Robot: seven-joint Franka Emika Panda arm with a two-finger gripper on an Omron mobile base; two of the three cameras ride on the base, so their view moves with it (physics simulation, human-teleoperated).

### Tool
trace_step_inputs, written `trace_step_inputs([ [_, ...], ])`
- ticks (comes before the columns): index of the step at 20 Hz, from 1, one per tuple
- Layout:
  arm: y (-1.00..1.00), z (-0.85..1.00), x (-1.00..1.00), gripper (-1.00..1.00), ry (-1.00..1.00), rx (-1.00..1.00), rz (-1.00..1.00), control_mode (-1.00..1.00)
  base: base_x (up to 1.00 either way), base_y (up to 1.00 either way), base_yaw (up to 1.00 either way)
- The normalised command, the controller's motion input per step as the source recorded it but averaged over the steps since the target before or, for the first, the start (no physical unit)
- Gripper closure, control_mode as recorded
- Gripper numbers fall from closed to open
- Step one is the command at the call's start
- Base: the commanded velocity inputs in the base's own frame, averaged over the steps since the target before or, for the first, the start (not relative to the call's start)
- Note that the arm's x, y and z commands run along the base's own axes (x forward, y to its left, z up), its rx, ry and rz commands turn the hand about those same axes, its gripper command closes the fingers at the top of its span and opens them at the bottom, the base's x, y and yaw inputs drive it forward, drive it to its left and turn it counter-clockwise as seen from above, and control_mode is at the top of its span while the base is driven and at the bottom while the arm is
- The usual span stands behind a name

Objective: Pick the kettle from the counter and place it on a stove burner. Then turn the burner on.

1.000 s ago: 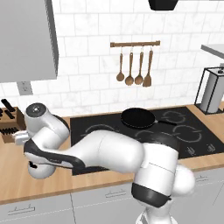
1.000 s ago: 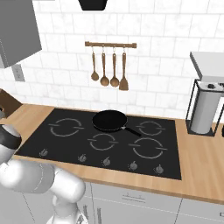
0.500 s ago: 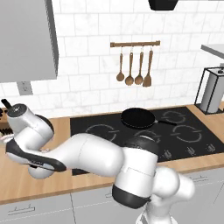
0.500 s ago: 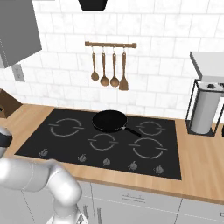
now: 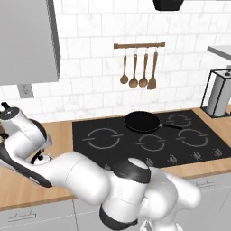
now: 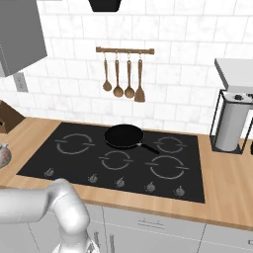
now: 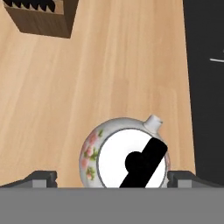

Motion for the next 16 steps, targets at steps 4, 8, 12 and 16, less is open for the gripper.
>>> trace_step_inputs([
  [4,0.00,-0.33,0.04,-1.00,0.00,0.00,0.00,-1.00,0.00,0.00,0.00],
  [8,0.07,-0.44,0.14,-1.00,0.00,-0.01,0.00,-1.00,0.00,0.00,0.00],
  [12,0.07,-0.41,0.17,-1.00,0.00,0.00,-0.01,-1.00,0.00,0.00,0.00],
  [16,0.03,-0.38,0.00,-1.00,0.00,-0.01,-0.01,-1.00,0.00,0.00,0.00],
])
